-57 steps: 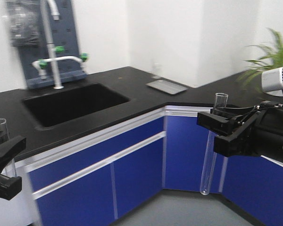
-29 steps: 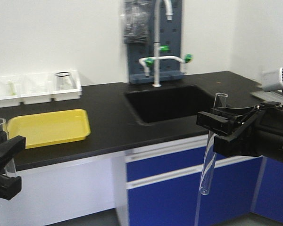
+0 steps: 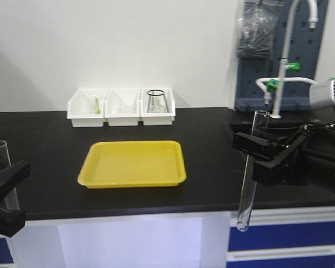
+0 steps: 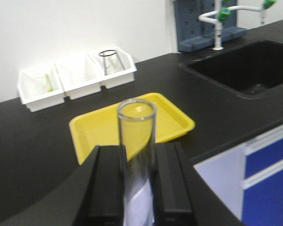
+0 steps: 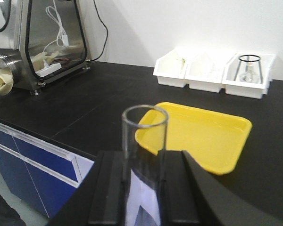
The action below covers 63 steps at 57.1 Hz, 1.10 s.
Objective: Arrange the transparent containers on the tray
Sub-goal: 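Drive the base to the counter holding both tubes upright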
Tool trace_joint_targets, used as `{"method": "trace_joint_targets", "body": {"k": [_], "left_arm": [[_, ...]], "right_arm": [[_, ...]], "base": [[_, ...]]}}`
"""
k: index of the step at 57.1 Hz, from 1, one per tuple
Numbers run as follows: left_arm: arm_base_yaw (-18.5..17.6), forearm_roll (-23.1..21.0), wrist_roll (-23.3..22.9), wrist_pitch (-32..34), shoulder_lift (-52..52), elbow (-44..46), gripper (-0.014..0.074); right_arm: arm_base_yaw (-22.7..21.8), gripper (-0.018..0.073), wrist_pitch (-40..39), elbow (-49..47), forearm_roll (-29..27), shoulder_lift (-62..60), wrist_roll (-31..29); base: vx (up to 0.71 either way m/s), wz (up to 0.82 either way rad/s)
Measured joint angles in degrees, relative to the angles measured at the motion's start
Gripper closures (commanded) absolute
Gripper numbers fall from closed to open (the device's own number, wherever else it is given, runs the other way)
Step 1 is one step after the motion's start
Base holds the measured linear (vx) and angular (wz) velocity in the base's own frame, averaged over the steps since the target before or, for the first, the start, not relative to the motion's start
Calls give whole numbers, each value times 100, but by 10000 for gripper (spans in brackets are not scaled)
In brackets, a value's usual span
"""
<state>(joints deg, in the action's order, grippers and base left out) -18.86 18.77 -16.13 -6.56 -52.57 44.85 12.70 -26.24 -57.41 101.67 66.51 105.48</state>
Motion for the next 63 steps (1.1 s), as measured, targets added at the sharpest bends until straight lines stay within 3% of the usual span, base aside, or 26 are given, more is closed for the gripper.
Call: {"method": "trace_joint_targets", "body": {"k": [63], "left_arm": [[0,0,0,0,0,0,597]], "right_arm": [[0,571,11,0,0,0,0]], "base": [[38,7]]}}
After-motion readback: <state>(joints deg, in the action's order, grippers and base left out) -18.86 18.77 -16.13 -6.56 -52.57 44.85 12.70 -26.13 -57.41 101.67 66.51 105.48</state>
